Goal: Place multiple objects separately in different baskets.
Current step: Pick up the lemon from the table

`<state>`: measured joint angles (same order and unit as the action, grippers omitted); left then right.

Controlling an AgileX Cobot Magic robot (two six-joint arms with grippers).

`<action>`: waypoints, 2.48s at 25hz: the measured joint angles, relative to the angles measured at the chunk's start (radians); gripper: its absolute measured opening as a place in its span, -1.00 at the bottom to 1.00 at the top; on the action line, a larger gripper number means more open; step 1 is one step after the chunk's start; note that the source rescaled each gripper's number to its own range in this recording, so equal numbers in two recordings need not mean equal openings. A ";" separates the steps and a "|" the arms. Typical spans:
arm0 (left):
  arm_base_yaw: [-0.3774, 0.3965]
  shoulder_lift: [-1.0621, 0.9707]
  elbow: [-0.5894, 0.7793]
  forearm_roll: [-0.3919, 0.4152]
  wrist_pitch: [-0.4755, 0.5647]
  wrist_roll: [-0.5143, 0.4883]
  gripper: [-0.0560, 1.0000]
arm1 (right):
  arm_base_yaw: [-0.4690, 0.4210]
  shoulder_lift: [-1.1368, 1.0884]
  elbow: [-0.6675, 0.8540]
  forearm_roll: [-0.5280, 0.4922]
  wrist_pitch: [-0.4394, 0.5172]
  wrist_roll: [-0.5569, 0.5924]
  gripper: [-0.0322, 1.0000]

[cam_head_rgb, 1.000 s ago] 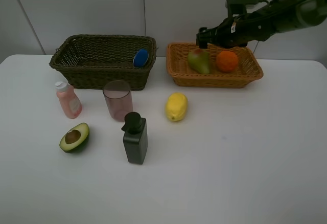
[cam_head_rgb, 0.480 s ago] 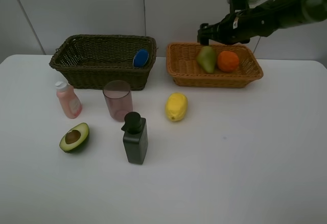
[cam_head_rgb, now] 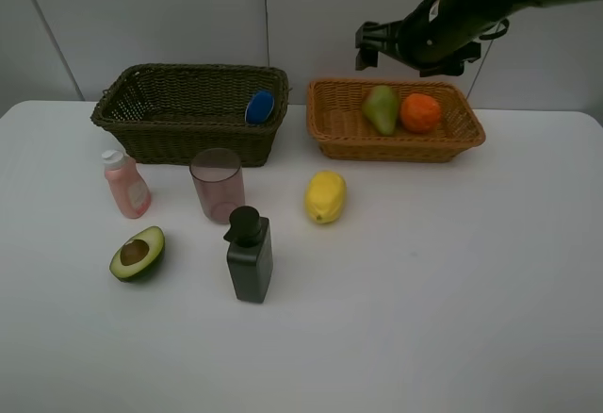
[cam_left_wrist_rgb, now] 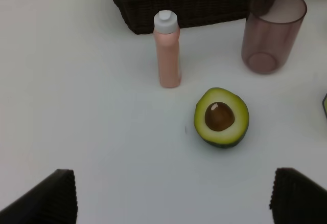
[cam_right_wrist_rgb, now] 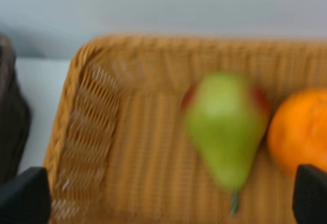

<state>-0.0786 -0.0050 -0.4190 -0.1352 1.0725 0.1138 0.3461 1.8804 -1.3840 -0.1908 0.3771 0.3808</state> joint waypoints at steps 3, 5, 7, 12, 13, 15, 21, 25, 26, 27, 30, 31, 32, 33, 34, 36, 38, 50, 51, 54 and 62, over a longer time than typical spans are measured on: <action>0.000 0.000 0.000 0.000 0.000 0.000 1.00 | 0.025 -0.021 0.000 0.080 0.110 0.001 1.00; 0.000 0.000 0.000 0.000 0.000 0.000 1.00 | 0.044 -0.026 0.000 0.109 0.159 0.001 1.00; 0.000 0.000 0.000 0.000 0.000 0.000 1.00 | 0.070 -0.026 0.000 0.120 0.201 0.004 1.00; 0.000 0.000 0.000 0.000 0.000 0.000 1.00 | 0.145 -0.026 0.000 0.127 0.244 0.064 1.00; 0.000 0.000 0.000 0.000 0.000 0.000 1.00 | 0.157 -0.023 0.000 0.127 0.246 0.083 1.00; 0.000 0.000 0.000 0.000 0.000 0.000 1.00 | 0.179 -0.013 0.000 0.127 0.250 0.133 1.00; 0.000 0.000 0.000 0.000 0.000 0.000 1.00 | 0.205 0.064 0.000 0.151 0.284 0.202 1.00; 0.000 0.000 0.000 0.000 0.000 0.000 1.00 | 0.206 0.108 0.000 0.191 0.288 0.206 1.00; 0.000 0.000 0.000 0.000 0.000 0.000 1.00 | 0.207 0.118 0.000 0.191 0.289 0.206 1.00; 0.000 0.000 0.000 0.000 0.000 0.000 1.00 | 0.207 0.127 0.000 0.198 0.289 0.206 1.00; 0.000 0.000 0.000 0.000 0.000 0.000 1.00 | 0.207 0.151 0.000 0.205 0.284 0.206 1.00; 0.000 0.000 0.000 0.000 0.000 0.000 1.00 | 0.207 0.159 0.000 0.209 0.282 0.206 1.00; 0.000 0.000 0.000 0.000 0.000 0.000 1.00 | 0.207 0.169 0.000 0.213 0.280 0.206 1.00; 0.000 0.000 0.000 0.000 0.000 0.000 1.00 | 0.207 0.177 0.000 0.219 0.277 0.206 1.00; 0.000 0.000 0.000 0.000 0.000 0.000 1.00 | 0.207 0.187 0.000 0.227 0.276 0.208 1.00; 0.000 0.000 0.000 0.000 0.000 0.000 1.00 | 0.207 0.200 0.000 0.243 0.272 0.208 1.00; 0.000 0.000 0.000 0.000 0.000 0.000 1.00 | 0.207 0.208 0.000 0.256 0.263 0.209 1.00; 0.000 0.000 0.000 0.000 0.000 0.000 1.00 | 0.207 0.251 0.000 0.276 0.249 0.209 1.00; 0.000 0.000 0.000 0.000 0.000 0.000 1.00 | 0.207 0.251 0.000 0.276 0.249 0.209 1.00; 0.000 0.000 0.000 0.000 0.000 0.000 1.00 | 0.207 0.251 0.000 0.279 0.248 0.209 1.00; 0.000 0.000 0.000 0.000 0.000 0.000 1.00 | 0.207 0.251 0.000 0.292 0.240 0.209 1.00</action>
<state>-0.0786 -0.0050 -0.4190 -0.1352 1.0725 0.1138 0.5529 2.1318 -1.3840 0.1014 0.6169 0.5901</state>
